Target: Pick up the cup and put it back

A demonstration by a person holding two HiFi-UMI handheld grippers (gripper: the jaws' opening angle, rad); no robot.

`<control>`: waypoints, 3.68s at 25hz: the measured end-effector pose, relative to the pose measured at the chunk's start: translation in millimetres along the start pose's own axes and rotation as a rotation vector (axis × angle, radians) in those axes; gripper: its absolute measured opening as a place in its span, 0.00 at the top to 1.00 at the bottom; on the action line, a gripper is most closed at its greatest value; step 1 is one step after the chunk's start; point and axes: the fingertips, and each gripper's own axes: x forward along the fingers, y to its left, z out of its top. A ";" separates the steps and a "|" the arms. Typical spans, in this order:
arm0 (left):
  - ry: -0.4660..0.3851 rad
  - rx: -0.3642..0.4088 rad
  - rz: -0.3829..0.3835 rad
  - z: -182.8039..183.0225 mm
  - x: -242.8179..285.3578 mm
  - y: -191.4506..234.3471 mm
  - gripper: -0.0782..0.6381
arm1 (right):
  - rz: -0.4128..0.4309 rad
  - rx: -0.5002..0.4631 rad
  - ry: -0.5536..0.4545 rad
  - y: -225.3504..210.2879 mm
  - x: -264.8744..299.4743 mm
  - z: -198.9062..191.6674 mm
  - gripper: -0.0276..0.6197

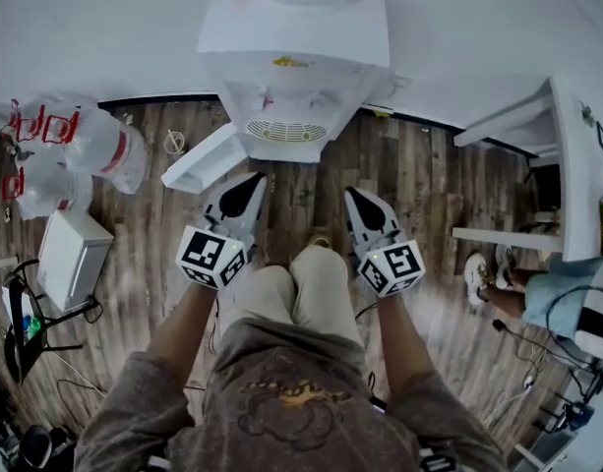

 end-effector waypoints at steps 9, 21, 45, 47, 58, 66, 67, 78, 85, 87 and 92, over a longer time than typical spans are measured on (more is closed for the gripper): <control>-0.011 0.001 -0.005 -111.4 48.8 47.9 0.89 | 0.081 -0.045 0.008 -41.6 57.8 -101.4 0.95; -0.043 0.017 -0.030 -225.5 92.4 89.7 0.89 | 0.099 -0.043 -0.038 -96.5 93.0 -206.3 0.95; -0.068 0.030 -0.014 -304.7 88.3 102.3 0.89 | 0.127 -0.063 -0.065 -91.1 98.6 -271.2 0.95; -0.069 0.030 -0.013 -305.7 88.2 104.6 0.88 | 0.124 -0.060 -0.066 -90.5 99.1 -271.5 0.95; -0.082 0.020 0.013 -319.0 97.7 119.3 0.52 | 0.127 -0.044 -0.065 -91.4 103.3 -275.0 0.95; -0.043 -0.005 0.029 -350.0 126.9 137.5 0.33 | 0.158 -0.022 -0.077 -82.9 100.2 -274.7 0.95; -0.039 -0.013 0.032 -355.2 132.9 140.7 0.32 | 0.164 -0.024 -0.077 -81.0 98.9 -274.5 0.95; 0.011 -0.012 0.098 -412.5 206.3 180.8 0.32 | 0.195 0.002 -0.084 -74.9 83.4 -276.4 0.95; 0.057 -0.013 0.126 -450.4 254.5 204.9 0.32 | 0.199 0.041 -0.062 -83.0 78.4 -285.8 0.95; 0.064 -0.018 0.140 -459.0 267.9 212.2 0.32 | 0.197 0.043 -0.056 -86.7 77.2 -287.3 0.95; 0.083 -0.008 0.187 -479.9 295.8 233.8 0.32 | 0.193 0.051 -0.045 -91.5 75.4 -292.5 0.95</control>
